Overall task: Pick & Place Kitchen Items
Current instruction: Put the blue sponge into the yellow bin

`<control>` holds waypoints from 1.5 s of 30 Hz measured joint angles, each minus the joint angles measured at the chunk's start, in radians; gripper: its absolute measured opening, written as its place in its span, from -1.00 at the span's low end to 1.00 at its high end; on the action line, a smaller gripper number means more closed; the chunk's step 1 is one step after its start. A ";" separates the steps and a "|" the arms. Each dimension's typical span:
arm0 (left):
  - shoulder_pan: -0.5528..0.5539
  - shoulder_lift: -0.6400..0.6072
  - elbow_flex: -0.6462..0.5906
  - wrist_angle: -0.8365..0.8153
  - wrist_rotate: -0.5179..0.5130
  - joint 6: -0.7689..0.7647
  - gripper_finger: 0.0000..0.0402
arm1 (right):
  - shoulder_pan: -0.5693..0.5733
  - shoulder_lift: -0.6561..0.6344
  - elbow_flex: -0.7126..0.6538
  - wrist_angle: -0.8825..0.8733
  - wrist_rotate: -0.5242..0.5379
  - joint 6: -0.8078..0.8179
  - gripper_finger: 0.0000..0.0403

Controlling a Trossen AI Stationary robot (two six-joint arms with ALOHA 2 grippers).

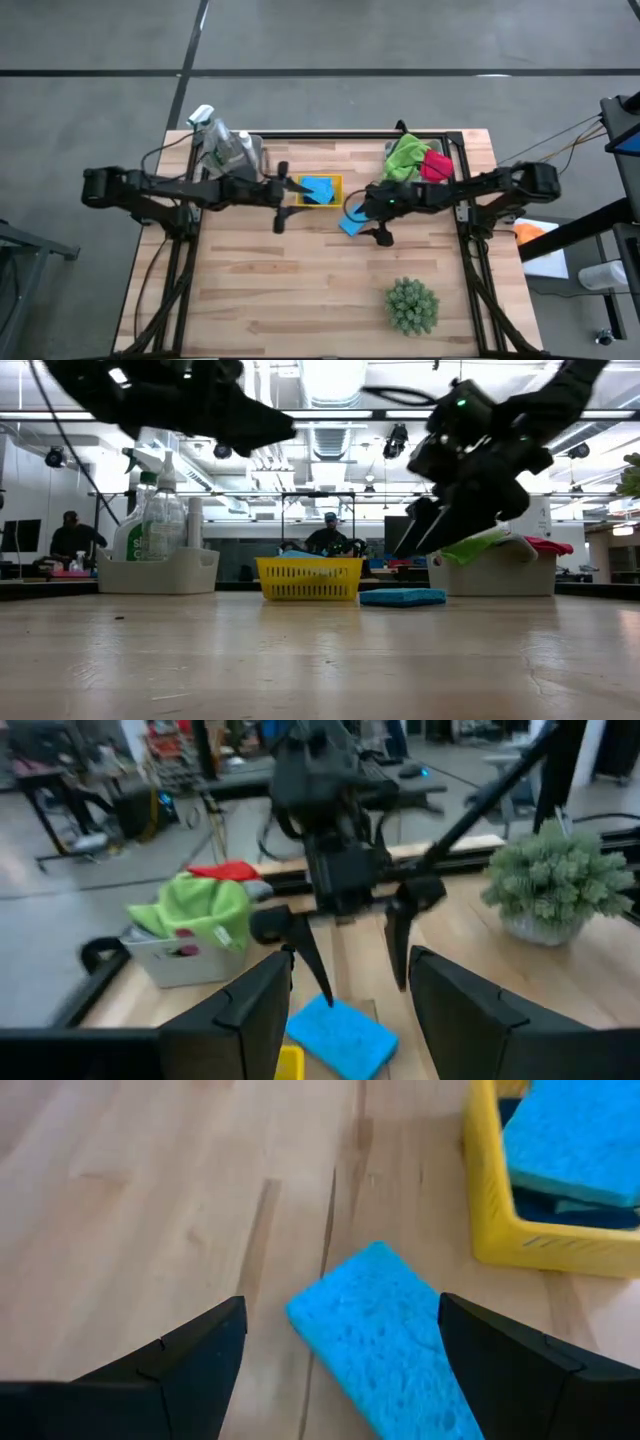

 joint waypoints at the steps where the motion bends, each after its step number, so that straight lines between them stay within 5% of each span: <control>1: 0.000 -0.026 -0.025 0.007 -0.013 -0.002 0.00 | 0.000 0.023 0.022 -0.018 0.000 -0.008 0.61; 16: 0.000 -0.197 -0.213 0.022 -0.073 0.022 0.00 | 0.074 0.237 0.238 -0.366 0.214 -0.144 0.52; 20: 0.001 -0.198 -0.224 0.025 -0.073 0.027 0.00 | 0.109 0.243 0.243 -0.374 0.258 -0.154 0.21; 27: 0.001 -0.198 -0.231 0.023 -0.073 0.035 0.00 | 0.169 0.209 0.245 -0.404 0.307 -0.151 -0.74; 29: 0.001 -0.198 -0.231 0.023 -0.073 0.044 0.00 | 0.183 0.200 0.247 -0.420 0.305 -0.140 -0.85; 38: 0.000 -0.198 -0.231 0.026 -0.069 0.042 0.00 | 0.201 0.085 0.292 -0.395 0.138 -0.045 -0.91; 45: -0.002 -0.198 -0.231 0.029 -0.060 0.023 0.00 | 0.196 0.029 0.234 0.028 -0.044 -0.033 -0.91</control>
